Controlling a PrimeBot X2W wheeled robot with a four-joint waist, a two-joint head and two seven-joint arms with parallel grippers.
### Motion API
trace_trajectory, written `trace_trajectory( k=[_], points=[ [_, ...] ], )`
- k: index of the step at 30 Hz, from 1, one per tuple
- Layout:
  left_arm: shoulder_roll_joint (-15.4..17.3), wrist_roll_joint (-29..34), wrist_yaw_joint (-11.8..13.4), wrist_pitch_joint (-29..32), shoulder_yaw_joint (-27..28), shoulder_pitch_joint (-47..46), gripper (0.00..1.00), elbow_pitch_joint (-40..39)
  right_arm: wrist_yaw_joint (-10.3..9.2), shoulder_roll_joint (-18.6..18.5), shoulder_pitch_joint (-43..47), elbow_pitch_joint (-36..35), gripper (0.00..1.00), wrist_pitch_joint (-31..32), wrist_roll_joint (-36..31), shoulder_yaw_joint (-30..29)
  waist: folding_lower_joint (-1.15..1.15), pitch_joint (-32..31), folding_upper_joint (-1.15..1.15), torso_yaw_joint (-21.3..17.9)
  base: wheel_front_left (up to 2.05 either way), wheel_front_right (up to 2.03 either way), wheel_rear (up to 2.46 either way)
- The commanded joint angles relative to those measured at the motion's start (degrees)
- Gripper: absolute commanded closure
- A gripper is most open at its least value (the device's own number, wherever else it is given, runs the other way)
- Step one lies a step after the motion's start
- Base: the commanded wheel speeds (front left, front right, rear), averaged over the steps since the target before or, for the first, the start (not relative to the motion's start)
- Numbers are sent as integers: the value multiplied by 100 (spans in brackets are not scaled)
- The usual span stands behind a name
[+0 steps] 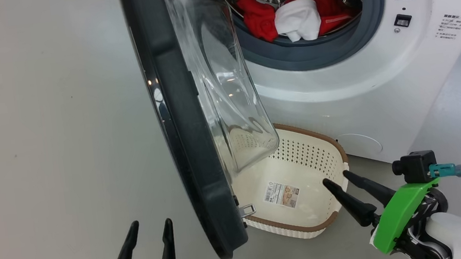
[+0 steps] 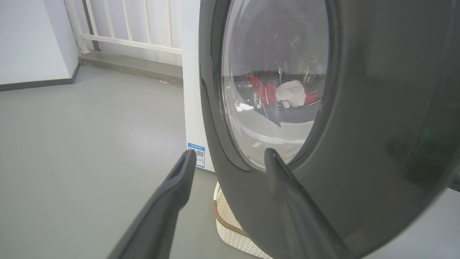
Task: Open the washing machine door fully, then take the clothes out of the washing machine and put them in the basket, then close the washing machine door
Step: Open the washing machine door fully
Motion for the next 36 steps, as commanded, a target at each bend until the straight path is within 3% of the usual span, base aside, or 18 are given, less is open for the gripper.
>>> trace_trajectory(
  k=[1,5,11,26,36],
  points=[
    [45,64,-23,-70,213,-195,0,-109,44,5,53,85,0,-157,-251,-18,0,10,0,-27,0,0,0],
    [45,75,-25,-70,240,-191,0,-113,44,154,81,367,0,-222,-763,-467,0,20,0,-53,0,0,0],
    [45,69,-18,-70,264,-202,0,-122,44,435,515,247,0,-226,-2336,-1717,0,52,0,-62,0,0,0],
    [45,66,-20,-70,277,-245,0,-110,44,1429,1898,-1162,0,-228,-5089,-4317,0,100,0,-47,0,0,0],
    [45,67,-9,-70,255,-256,0,-95,44,1795,2411,-1278,0,-228,-5614,-4685,0,110,0,-64,0,0,0]
  ],
)
